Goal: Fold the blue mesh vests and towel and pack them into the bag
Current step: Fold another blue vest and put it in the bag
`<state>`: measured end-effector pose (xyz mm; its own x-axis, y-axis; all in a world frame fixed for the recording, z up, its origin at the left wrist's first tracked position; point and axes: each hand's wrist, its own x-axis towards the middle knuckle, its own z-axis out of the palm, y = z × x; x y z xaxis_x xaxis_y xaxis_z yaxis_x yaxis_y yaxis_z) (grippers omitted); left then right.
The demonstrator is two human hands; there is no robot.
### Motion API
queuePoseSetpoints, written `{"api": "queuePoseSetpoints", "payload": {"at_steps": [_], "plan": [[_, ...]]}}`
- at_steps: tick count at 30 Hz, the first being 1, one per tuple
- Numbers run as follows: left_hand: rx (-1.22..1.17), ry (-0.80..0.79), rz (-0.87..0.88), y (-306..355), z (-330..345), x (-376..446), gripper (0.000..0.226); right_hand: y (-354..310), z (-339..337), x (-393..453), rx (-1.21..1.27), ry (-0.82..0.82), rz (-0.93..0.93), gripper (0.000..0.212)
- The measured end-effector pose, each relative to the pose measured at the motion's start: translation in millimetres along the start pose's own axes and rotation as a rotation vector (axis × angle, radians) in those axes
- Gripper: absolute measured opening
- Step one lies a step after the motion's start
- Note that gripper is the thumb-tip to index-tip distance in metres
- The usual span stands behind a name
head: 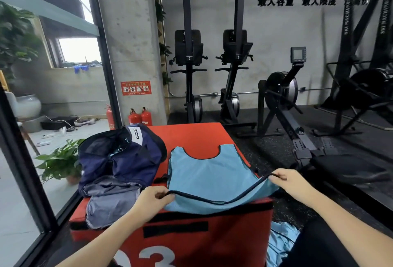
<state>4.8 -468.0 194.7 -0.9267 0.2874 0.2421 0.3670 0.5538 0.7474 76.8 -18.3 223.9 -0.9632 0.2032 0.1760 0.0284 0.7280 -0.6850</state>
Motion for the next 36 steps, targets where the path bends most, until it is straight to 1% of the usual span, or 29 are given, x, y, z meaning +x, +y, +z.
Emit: {"api": "queuePoseSetpoints", "payload": {"at_steps": [4,7,11,17,21,22,24,26,28,31,34,36], "plan": [[-0.116,-0.014,-0.015,11,2,-1,0.029,-9,-11,-3,0.08,-0.005,0.021,0.012],[-0.146,0.058,-0.044,11,5,8,0.037,-9,-11,11,0.111,0.036,0.03,0.011],[-0.1,0.195,-0.104,13,9,31,0.021,-9,-4,43,0.062,0.066,0.067,0.012],[-0.009,0.313,-0.202,5,14,90,0.031,-15,19,105,0.016,0.089,0.087,0.015],[0.04,0.384,-0.266,-12,20,133,0.018,-8,43,157,-0.029,0.13,0.133,0.016],[0.047,0.381,-0.285,-18,23,141,0.014,-5,52,167,-0.05,0.124,0.17,0.016],[0.121,0.355,-0.338,-35,29,154,0.014,-1,73,182,-0.14,0.084,0.232,0.02],[0.272,0.289,-0.367,-53,36,163,0.022,1,96,193,-0.225,0.069,0.254,0.025],[0.385,0.223,-0.349,-65,46,173,0.034,-1,121,203,-0.255,0.084,0.224,0.025],[0.371,0.208,-0.313,-71,58,189,0.041,-17,160,216,-0.27,0.078,0.127,0.025],[0.284,0.219,-0.31,-80,60,208,0.045,-42,201,229,-0.235,0.001,0.021,0.022],[0.259,0.22,-0.331,-89,59,218,0.043,-60,227,237,-0.185,-0.07,-0.032,0.022]]}}
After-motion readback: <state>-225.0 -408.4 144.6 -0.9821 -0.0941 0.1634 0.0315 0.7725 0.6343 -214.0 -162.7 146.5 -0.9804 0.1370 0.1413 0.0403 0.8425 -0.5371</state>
